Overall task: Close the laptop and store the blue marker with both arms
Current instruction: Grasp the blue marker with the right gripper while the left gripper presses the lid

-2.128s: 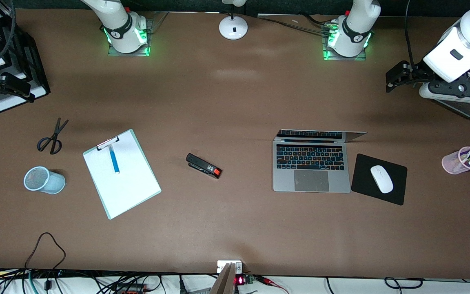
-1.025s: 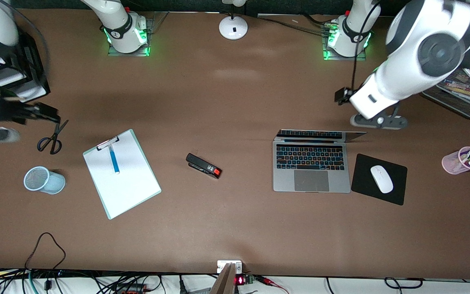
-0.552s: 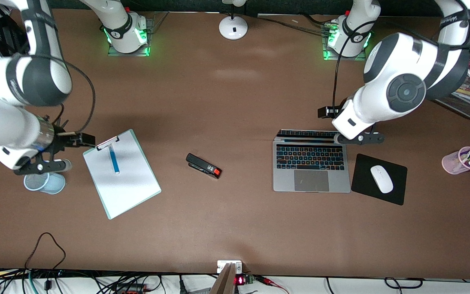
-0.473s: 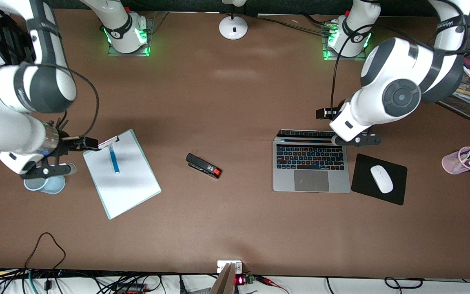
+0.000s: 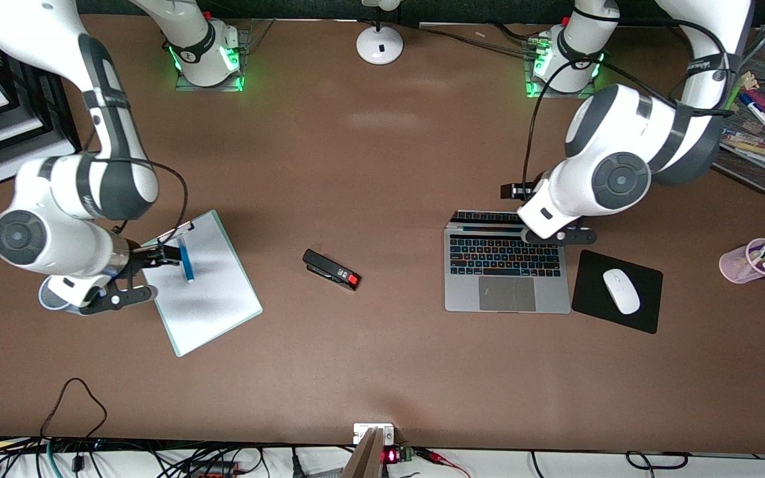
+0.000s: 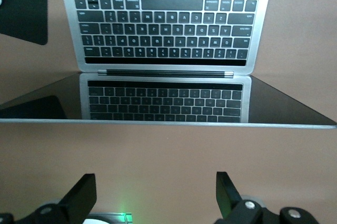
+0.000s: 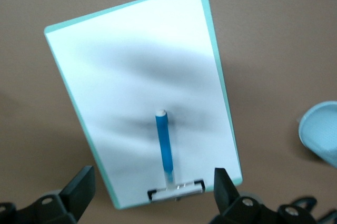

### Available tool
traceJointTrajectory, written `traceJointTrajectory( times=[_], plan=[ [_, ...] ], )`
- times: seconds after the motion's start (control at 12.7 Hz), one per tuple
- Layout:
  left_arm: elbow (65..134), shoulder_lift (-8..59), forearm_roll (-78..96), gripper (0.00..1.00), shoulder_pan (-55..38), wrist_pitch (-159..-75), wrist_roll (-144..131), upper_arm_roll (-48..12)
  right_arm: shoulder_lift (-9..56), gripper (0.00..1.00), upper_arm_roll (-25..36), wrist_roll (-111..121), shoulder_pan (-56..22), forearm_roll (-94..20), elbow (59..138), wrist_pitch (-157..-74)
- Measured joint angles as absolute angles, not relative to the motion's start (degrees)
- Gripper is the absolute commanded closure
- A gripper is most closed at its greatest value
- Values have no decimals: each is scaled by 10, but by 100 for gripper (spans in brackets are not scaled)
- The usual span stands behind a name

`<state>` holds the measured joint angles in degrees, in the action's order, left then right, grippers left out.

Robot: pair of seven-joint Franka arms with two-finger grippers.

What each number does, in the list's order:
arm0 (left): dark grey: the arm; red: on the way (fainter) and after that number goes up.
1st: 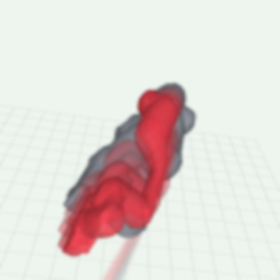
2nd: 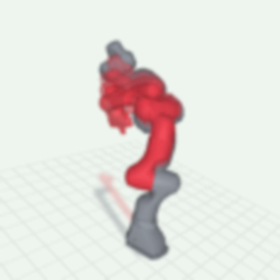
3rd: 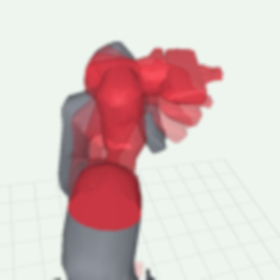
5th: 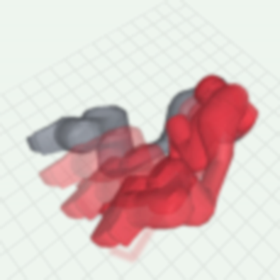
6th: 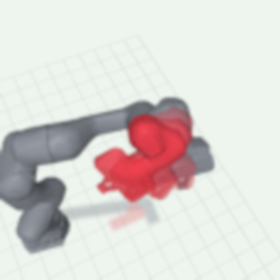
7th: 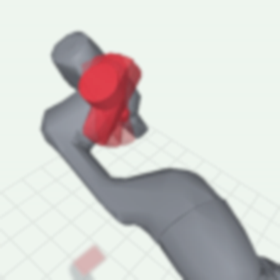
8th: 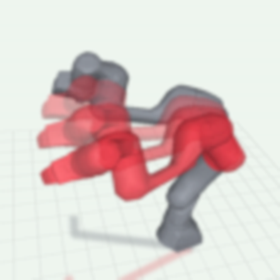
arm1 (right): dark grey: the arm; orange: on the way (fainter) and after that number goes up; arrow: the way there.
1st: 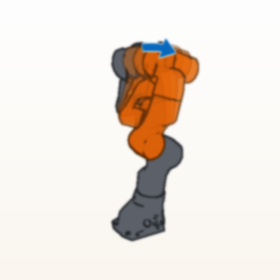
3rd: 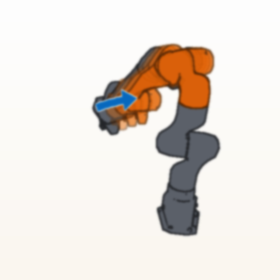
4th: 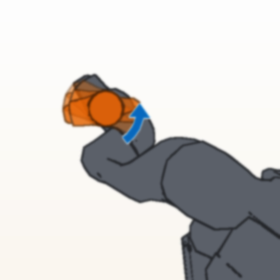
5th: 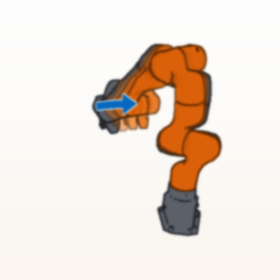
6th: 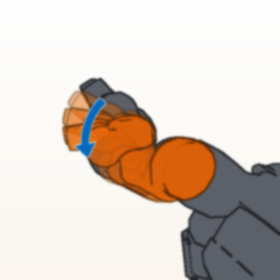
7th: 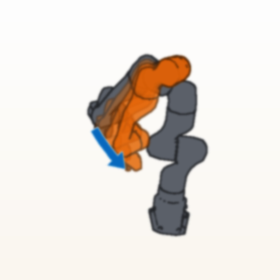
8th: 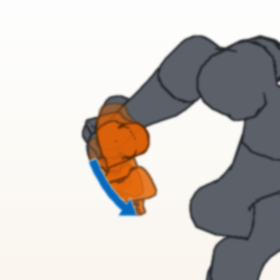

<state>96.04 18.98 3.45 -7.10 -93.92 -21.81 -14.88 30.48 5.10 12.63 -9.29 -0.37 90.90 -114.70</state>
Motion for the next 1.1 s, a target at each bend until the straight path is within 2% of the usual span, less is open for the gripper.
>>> traceJointTrajectory(
  times=[0.32,1.1],
  plan=[
    [961,196,30,0,-82,-940,-218,-149,328,0,52,197,-92,-4,966,-1252],
    [957,242,21,0,-82,-1001,-218,-144,352,0,52,204,-93,-4,1021,-1335]
  ],
)
